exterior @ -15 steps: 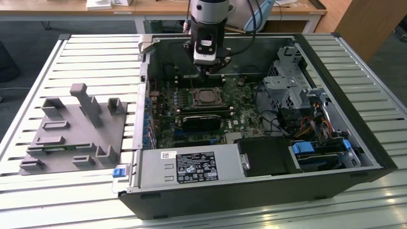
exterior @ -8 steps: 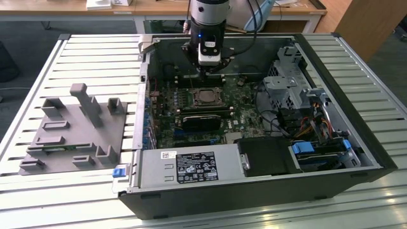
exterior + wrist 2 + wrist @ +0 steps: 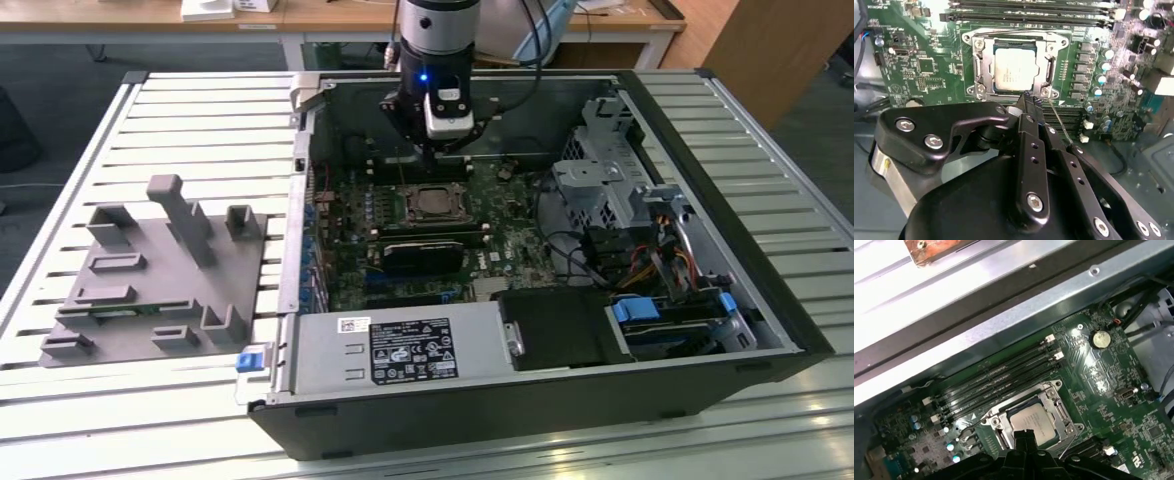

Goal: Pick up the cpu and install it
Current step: 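Install the first cpu locking lever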

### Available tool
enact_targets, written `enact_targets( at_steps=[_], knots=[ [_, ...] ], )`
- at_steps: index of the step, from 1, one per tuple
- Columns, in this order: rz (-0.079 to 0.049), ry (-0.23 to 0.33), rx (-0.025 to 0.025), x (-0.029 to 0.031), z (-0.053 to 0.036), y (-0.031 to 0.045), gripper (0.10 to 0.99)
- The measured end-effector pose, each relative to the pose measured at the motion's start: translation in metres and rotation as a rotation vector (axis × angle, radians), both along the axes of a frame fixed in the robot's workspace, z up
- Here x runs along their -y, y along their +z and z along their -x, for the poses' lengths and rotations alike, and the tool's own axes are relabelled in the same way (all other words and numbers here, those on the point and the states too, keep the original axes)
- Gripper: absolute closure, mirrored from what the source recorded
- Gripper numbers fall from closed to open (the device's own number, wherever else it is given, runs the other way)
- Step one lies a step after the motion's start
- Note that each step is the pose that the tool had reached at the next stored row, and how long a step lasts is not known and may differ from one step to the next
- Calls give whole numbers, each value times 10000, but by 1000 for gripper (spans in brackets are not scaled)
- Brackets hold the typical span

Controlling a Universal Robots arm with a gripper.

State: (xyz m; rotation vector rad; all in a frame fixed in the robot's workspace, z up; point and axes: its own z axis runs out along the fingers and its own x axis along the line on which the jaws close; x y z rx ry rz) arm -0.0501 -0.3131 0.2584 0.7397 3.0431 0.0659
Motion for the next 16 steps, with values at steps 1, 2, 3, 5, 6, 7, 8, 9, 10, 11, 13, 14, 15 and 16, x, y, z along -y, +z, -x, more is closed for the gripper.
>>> enact_targets(
  at_steps=[1, 2, 3, 5, 6, 7, 8, 9, 10, 11, 13, 14, 15, 16],
  knots=[
    [0, 157, 16, 0, 0, -1, 980],
    [1, 302, 33, 0, 0, -1, 980],
    [0, 440, 51, 0, 0, -3, 980],
    [1, 655, 71, 1, 0, -6, 980],
    [4, 717, 84, 1, 1, -6, 980],
    [6, 780, 99, 1, 1, -7, 980],
    [6, 845, 119, 0, 1, -8, 980],
    [6, 921, 134, 0, 0, -9, 980],
    [5, 1006, 142, 0, 0, -10, 980],
    [5, 1130, 146, 0, 1, -10, 980],
    [2, 1474, 148, 1, 1, -13, 980],
    [1, 1655, 147, 1, 1, -15, 980],
    [0, 1834, 146, 0, 1, -17, 980],
    [-2, 2016, 147, 0, 1, -20, 980]
  ],
)
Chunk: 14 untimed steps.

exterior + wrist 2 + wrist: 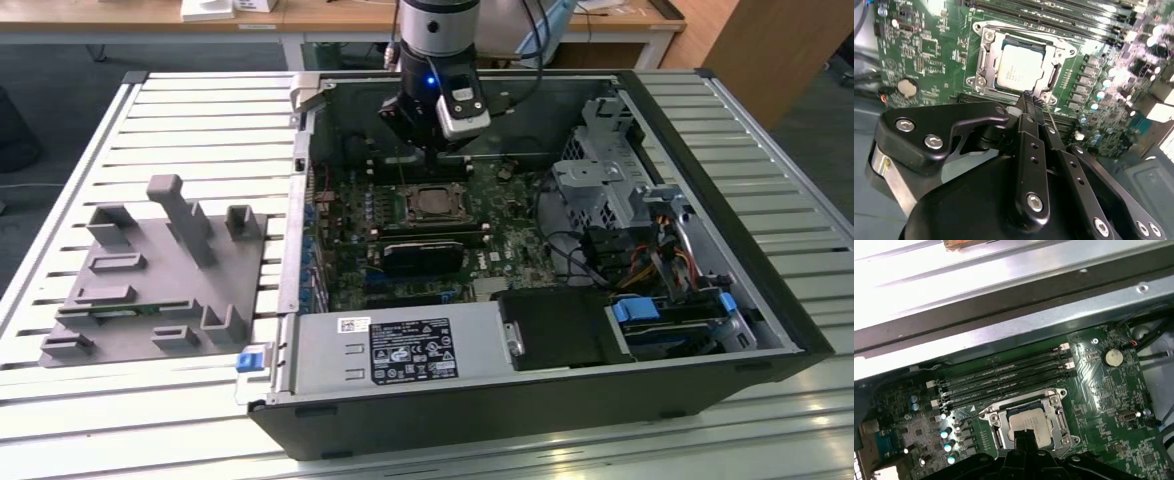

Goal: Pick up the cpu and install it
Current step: 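Install the first cpu locking lever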

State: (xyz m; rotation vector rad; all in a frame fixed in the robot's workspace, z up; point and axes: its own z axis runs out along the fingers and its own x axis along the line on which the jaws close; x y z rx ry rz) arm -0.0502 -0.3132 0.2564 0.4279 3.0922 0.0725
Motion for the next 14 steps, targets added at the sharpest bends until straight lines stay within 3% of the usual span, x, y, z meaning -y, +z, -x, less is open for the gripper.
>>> enact_targets(
  at_steps=[11, 14],
  knots=[
    [0, 2004, 1, 0, 0, -18, 980],
    [0, 2249, 1, 0, 17, -22, 980]
  ],
)
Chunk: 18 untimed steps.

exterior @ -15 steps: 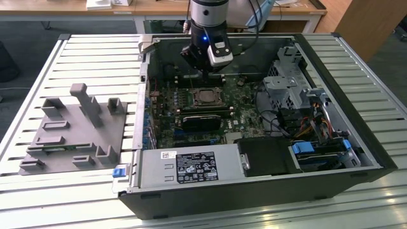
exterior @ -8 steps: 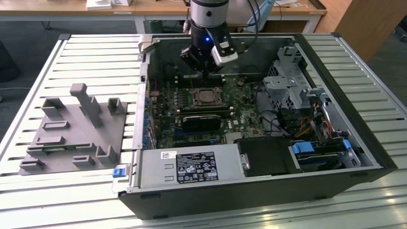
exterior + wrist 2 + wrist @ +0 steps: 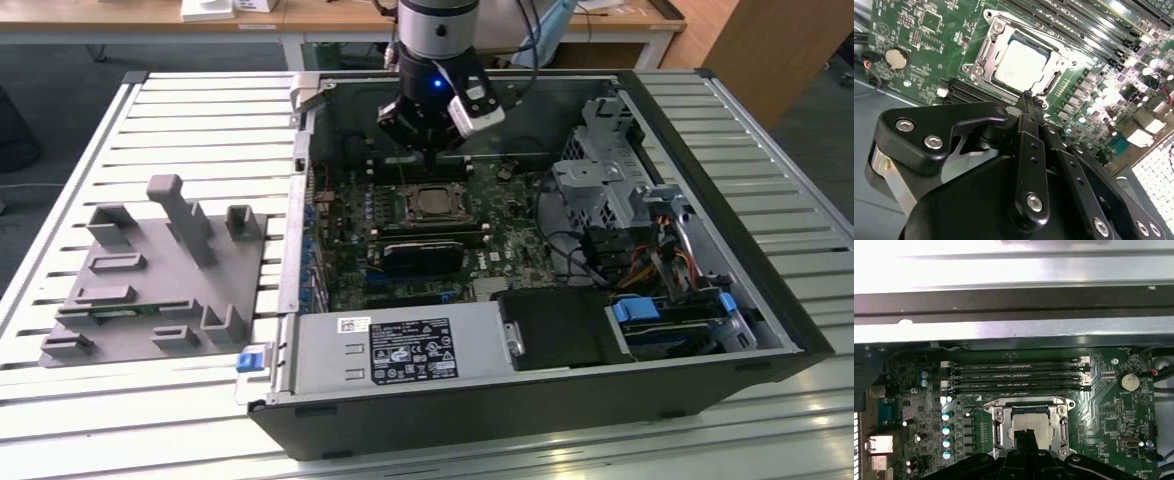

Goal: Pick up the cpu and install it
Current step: 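Install the first cpu locking lever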

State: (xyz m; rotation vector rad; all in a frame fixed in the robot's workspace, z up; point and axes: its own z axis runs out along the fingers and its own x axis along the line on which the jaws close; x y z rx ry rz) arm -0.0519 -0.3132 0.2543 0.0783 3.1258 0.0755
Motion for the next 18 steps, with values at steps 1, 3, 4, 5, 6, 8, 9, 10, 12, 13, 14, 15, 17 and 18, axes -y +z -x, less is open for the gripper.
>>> enact_targets(
  at_steps=[1, 3, 4, 5, 6, 8, 9, 10, 12, 13, 14, 15, 17, 18],
  knots=[
    [0, 13, 0, 0, 16, -1, 980],
    [0, 20, 0, 0, 66, -4, 980],
    [0, 19, 0, 0, 90, -6, 980],
    [0, 20, 0, 0, 111, -7, 980],
    [-1, 24, 0, -1, 128, -9, 980],
    [0, 40, -1, 0, 159, -12, 980],
    [2, 49, -2, 0, 181, -12, 980],
    [1, 54, -1, 0, 206, -13, 980],
    [1, 62, -1, 0, 259, -15, 980],
    [1, 66, 0, 0, 288, -16, 980],
    [0, 65, 0, 0, 320, -16, 980],
    [0, 64, -1, 0, 353, -17, 980],
    [1, 67, -1, 0, 413, -17, 980],
    [0, 65, -1, 0, 443, -17, 980]
  ],
)
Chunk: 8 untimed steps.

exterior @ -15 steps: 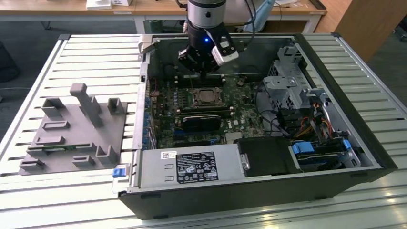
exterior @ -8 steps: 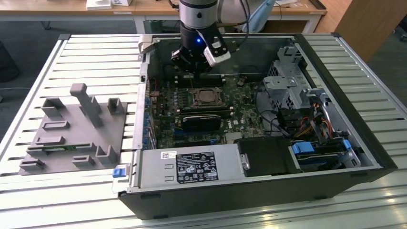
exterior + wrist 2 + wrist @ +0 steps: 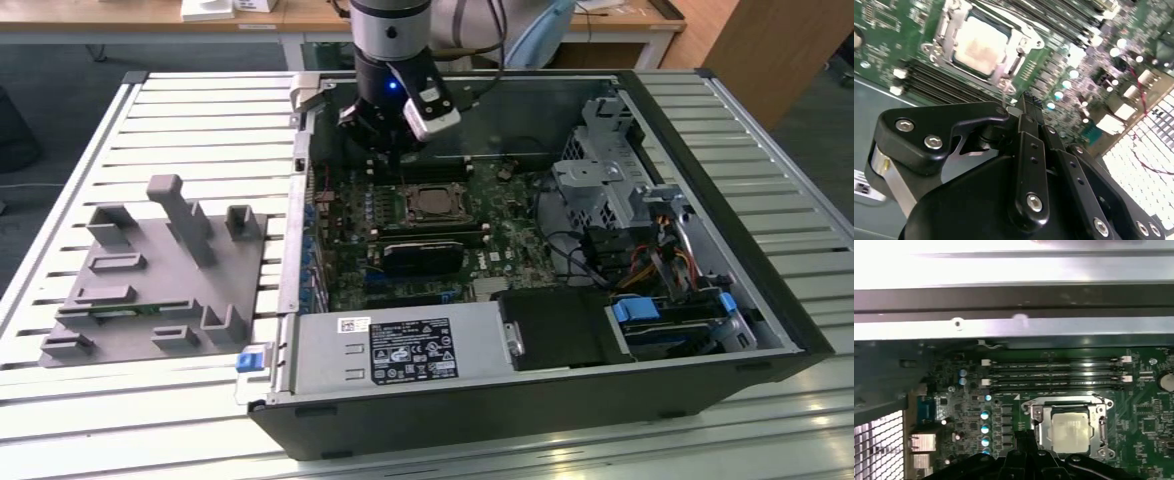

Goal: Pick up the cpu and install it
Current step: 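Install the first cpu locking lever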

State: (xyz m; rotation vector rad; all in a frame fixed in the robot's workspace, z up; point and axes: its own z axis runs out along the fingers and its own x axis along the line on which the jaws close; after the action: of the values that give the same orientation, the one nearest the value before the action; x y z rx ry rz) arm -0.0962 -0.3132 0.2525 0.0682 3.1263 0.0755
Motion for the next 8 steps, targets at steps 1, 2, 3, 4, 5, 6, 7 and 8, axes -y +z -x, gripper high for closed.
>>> enact_targets(
  at_steps=[1, 2, 3, 4, 5, 6, 7, 8],
  knots=[
    [1, -1, 1, -2, 27, 0, 980],
    [-2, 1, 3, -6, 46, -1, 980],
    [0, 1, 2, -13, 61, -1, 980],
    [1, 2, 0, -27, 68, -1, 980],
    [0, 1, 1, -48, 73, 0, 980],
    [0, 1, 1, -75, 76, 0, 980],
    [0, 3, 1, -103, 79, 0, 980],
    [0, 7, 1, -127, 82, 0, 980]
  ],
)
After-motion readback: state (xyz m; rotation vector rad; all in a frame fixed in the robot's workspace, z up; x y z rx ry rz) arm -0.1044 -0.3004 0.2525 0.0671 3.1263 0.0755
